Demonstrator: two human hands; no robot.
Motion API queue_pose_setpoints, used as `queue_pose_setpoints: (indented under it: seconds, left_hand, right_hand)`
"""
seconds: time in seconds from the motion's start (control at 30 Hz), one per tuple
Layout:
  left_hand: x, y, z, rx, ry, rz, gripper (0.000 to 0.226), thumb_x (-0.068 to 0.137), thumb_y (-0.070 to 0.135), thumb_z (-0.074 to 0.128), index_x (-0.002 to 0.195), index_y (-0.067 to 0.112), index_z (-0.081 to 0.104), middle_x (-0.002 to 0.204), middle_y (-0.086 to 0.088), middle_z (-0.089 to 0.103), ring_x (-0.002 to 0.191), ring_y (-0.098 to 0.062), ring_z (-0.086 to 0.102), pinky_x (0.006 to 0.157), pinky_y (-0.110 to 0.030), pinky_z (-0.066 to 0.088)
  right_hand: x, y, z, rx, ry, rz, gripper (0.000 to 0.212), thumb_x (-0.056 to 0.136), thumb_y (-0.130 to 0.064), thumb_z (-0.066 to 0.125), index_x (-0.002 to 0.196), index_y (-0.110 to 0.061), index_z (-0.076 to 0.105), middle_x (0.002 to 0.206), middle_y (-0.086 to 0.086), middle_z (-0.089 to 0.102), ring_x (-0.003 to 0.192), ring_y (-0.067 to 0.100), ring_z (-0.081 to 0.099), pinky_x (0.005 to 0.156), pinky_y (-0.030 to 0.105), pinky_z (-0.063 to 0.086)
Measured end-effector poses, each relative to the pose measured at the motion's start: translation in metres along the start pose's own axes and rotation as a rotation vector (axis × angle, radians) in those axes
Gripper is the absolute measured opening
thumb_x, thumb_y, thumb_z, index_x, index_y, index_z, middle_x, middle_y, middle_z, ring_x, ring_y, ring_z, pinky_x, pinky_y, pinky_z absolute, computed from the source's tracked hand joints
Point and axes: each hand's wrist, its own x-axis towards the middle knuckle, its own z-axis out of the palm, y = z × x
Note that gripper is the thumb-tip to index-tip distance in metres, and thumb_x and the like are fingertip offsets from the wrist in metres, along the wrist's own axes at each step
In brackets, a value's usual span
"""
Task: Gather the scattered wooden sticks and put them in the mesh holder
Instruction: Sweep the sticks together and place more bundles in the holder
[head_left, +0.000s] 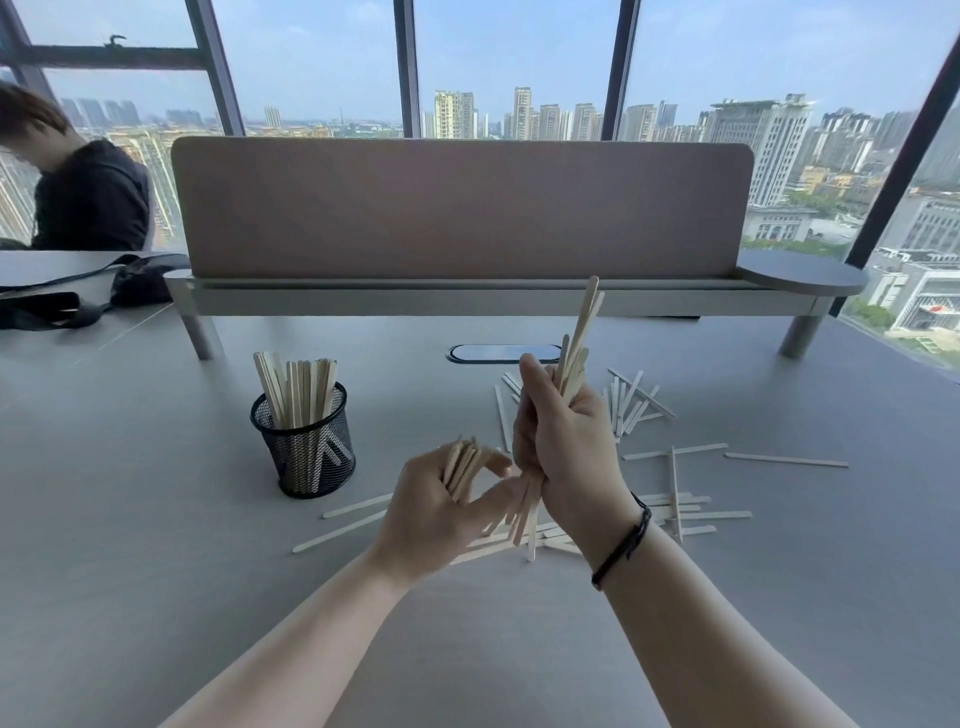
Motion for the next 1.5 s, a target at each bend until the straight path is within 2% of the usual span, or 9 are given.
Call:
queue_pose_setpoints:
  seconds: [0.1,0.23,0.5,0.63,0.73,1.0,1.2,1.37,1.5]
  left_hand:
    - [0.007,-0.008,-0.007,-0.11,0.15,-0.106,0.044,0.076,0.051,0.074,0.06,0.011,0.065,0.042,0.006,0.044,0.04,-0.011,0.037,0.047,-0.025,0.029]
    - [0.011,-0.017,-0.01,-0.145,0.24,-0.196,0.059,0.081,0.049,0.072,0.05,0.003,0.052,0.046,-0.023,0.042,0.04,-0.021,0.04,0.047,-0.029,0.031]
    - [0.011,-0.014,-0.005,-0.245,0.224,-0.282,0.059,0.075,0.049,0.072,0.05,0.013,0.032,0.047,-0.005,0.027,0.042,-0.016,0.023,0.047,-0.038,0.018]
    - [0.01,-0.014,-0.004,-0.236,0.2,-0.24,0.067,0.077,0.048,0.07,0.062,-0.006,0.033,0.053,-0.011,0.026,0.046,-0.016,0.022,0.048,-0.04,0.017]
    - [0.009,-0.01,-0.003,-0.29,0.225,-0.253,0.054,0.084,0.036,0.067,0.057,0.001,0.037,0.049,-0.008,0.028,0.043,-0.014,0.021,0.046,-0.037,0.014]
    - [0.016,-0.018,-0.013,-0.343,0.381,-0.348,0.044,0.099,0.026,0.063,0.065,0.0,0.05,0.049,-0.008,0.035,0.041,-0.016,0.028,0.044,-0.028,0.024]
    - [0.015,-0.016,-0.008,-0.305,0.364,-0.312,0.06,0.101,0.022,0.059,0.059,-0.014,0.035,0.049,-0.009,0.033,0.04,-0.016,0.026,0.043,-0.029,0.022]
    - [0.016,-0.018,-0.011,-0.31,0.367,-0.316,0.052,0.098,0.023,0.063,0.058,-0.004,0.044,0.046,-0.008,0.035,0.039,-0.018,0.03,0.043,-0.028,0.027]
    - [0.014,-0.018,-0.012,-0.263,0.357,-0.268,0.059,0.091,0.035,0.066,0.05,-0.002,0.045,0.043,-0.014,0.043,0.04,-0.022,0.04,0.049,-0.032,0.036]
  right_hand:
    - [-0.003,0.005,-0.005,-0.01,-0.01,-0.019,0.05,0.099,-0.027,0.058,0.059,-0.009,0.036,0.047,-0.001,0.03,0.037,0.012,0.022,0.043,0.022,0.018]
    - [-0.009,0.017,-0.007,-0.077,-0.015,-0.045,0.047,0.096,-0.023,0.064,0.061,-0.004,0.039,0.053,0.006,0.031,0.037,0.012,0.025,0.042,0.019,0.022]
    - [-0.007,-0.005,0.001,-0.07,-0.1,0.056,0.055,0.101,-0.029,0.056,0.048,-0.02,0.042,0.041,-0.004,0.032,0.03,0.011,0.022,0.038,0.014,0.02]
    - [-0.004,-0.005,0.012,-0.283,-0.173,0.049,0.05,0.097,-0.033,0.061,0.055,-0.01,0.047,0.044,0.005,0.034,0.029,0.013,0.027,0.035,0.016,0.022]
    - [0.001,-0.001,0.022,-0.438,-0.211,0.033,0.045,0.095,-0.034,0.064,0.061,-0.006,0.051,0.051,0.01,0.036,0.034,0.016,0.028,0.036,0.018,0.022]
    - [-0.005,0.033,0.02,-0.386,-0.055,-0.108,0.06,0.086,-0.039,0.064,0.059,0.0,0.028,0.052,0.025,0.025,0.045,0.039,0.024,0.041,0.047,0.026]
    - [-0.016,0.034,0.017,-0.336,-0.047,-0.261,0.06,0.089,-0.031,0.068,0.061,0.009,0.034,0.055,0.029,0.035,0.046,0.03,0.031,0.047,0.029,0.028]
    - [-0.03,0.045,0.013,-0.317,-0.084,-0.216,0.063,0.091,-0.024,0.072,0.051,0.004,0.033,0.041,0.012,0.036,0.039,0.016,0.033,0.045,0.025,0.028]
    - [-0.033,0.045,0.011,-0.317,-0.103,-0.156,0.06,0.089,-0.026,0.074,0.054,0.016,0.047,0.049,0.033,0.048,0.039,0.019,0.049,0.05,0.03,0.038]
